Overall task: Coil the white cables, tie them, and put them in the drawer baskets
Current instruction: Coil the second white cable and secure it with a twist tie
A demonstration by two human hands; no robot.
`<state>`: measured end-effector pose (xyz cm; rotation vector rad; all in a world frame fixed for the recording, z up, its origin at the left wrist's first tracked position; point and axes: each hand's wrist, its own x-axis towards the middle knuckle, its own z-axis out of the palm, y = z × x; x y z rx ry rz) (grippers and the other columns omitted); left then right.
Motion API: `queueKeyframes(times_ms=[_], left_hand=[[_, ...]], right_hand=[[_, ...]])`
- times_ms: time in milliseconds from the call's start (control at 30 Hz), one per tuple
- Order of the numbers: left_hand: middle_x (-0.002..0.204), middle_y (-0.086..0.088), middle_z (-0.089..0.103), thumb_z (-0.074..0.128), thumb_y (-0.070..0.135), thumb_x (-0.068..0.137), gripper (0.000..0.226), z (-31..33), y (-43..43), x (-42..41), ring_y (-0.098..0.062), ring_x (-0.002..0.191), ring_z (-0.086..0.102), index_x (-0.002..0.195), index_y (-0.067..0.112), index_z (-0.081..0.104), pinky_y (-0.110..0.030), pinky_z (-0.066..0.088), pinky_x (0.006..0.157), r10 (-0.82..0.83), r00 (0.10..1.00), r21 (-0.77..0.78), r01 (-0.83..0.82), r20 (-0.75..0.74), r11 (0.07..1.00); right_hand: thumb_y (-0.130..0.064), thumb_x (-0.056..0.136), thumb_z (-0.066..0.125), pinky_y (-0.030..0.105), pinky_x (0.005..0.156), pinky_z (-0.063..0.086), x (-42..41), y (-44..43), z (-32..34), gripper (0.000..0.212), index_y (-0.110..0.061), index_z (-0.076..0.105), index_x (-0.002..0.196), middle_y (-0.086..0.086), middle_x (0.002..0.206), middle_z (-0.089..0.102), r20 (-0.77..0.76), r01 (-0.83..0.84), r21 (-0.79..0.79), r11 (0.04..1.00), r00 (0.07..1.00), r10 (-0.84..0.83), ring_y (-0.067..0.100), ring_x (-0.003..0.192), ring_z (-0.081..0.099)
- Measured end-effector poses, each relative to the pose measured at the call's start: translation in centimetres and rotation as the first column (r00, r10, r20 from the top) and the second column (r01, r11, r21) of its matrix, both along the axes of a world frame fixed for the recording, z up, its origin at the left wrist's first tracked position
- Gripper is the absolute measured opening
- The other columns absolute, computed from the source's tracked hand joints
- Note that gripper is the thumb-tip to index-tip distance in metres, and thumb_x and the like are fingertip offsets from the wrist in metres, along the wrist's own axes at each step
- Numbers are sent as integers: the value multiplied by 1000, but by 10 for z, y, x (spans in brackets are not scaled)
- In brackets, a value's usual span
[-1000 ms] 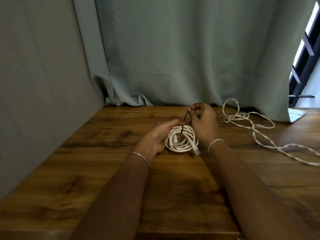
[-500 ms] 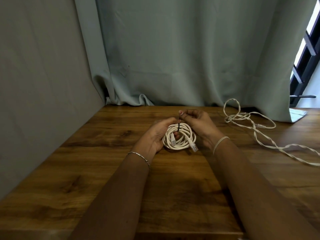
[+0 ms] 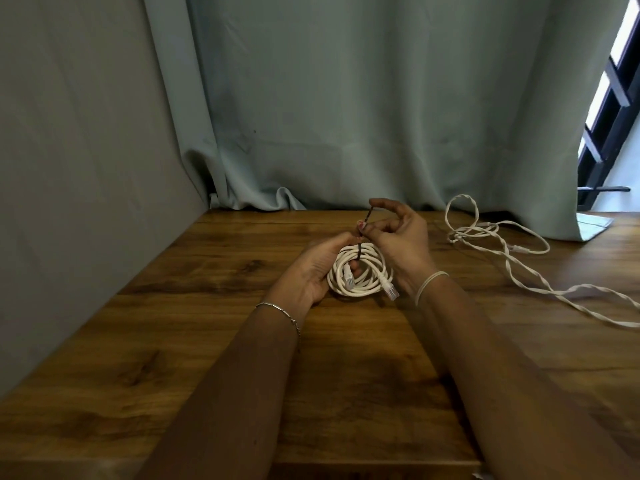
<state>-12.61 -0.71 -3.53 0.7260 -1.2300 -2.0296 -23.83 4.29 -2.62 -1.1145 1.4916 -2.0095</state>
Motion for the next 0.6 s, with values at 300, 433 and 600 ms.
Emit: queueKeyframes(times_ms=[300,433,600], left_hand=[[79,-11,66,62,10,88,11,0,0,2,-17,65,61,91,1,68,-19,52,48,-72,997,-16,72,-1,997],[82,-12,66,62,12,88,15,-1,0,2,-17,67,61,94,0,68,-20,53,49,-88,996,-22,88,13,996],[83,-12,66,63,12,88,15,-1,0,2,-17,65,61,96,0,68,-20,52,48,-84,996,-30,85,19,996]], right_hand=[[5,77,74,42,72,59,-3,1,-1,37,-18,56,100,28,80,66,-34,75,-7,997,997,-75,34,70,65],[5,76,75,37,67,58,-5,-1,-2,36,-20,55,93,18,71,65,-24,95,-1,995,995,-95,31,67,64],[6,75,75,37,66,57,-7,-5,-4,33,-17,54,87,10,64,61,-32,101,4,995,994,-101,25,61,61]])
